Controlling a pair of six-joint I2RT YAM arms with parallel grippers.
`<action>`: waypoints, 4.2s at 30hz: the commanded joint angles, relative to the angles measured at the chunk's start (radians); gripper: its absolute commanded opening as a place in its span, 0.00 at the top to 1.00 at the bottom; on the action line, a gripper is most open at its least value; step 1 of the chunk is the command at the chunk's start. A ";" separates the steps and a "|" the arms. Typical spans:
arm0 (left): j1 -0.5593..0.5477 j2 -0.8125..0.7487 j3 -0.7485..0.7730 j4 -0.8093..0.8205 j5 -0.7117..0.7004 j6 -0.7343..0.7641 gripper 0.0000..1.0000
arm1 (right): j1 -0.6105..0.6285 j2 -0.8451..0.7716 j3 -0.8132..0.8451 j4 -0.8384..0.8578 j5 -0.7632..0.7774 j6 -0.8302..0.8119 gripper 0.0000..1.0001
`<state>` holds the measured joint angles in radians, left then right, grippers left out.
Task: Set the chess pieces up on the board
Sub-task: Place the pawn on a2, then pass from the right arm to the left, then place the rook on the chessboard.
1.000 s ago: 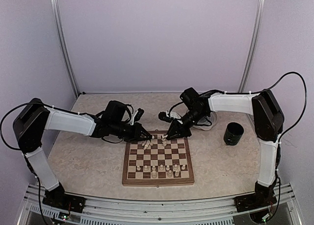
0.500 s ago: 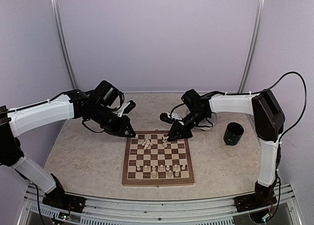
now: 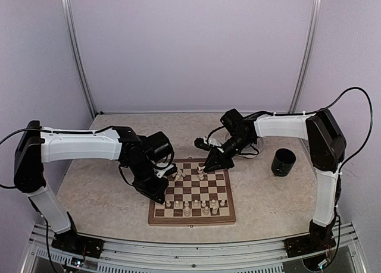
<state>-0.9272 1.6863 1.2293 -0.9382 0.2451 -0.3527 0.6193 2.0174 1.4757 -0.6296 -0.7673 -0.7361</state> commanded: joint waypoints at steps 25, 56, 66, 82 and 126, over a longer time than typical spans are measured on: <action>-0.005 0.151 0.071 -0.058 -0.100 0.021 0.94 | -0.005 -0.022 -0.016 -0.018 -0.029 -0.032 0.89; 0.049 -0.246 -0.148 0.830 -0.212 0.022 0.54 | -0.029 -0.071 0.118 -0.075 -0.270 0.082 0.89; 0.005 -0.365 -0.566 1.721 -0.251 0.058 0.45 | -0.037 -0.132 0.215 -0.041 -0.420 0.228 0.89; -0.003 -0.169 -0.550 1.957 -0.067 0.040 0.34 | -0.036 -0.178 0.229 0.000 -0.436 0.293 0.89; 0.208 -0.361 -0.315 0.929 0.105 -0.162 0.90 | 0.023 0.000 -0.077 -0.034 0.169 0.038 0.88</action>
<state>-0.7448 1.3220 0.8635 0.0944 0.2909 -0.4595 0.6117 1.9995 1.4216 -0.6640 -0.6647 -0.6716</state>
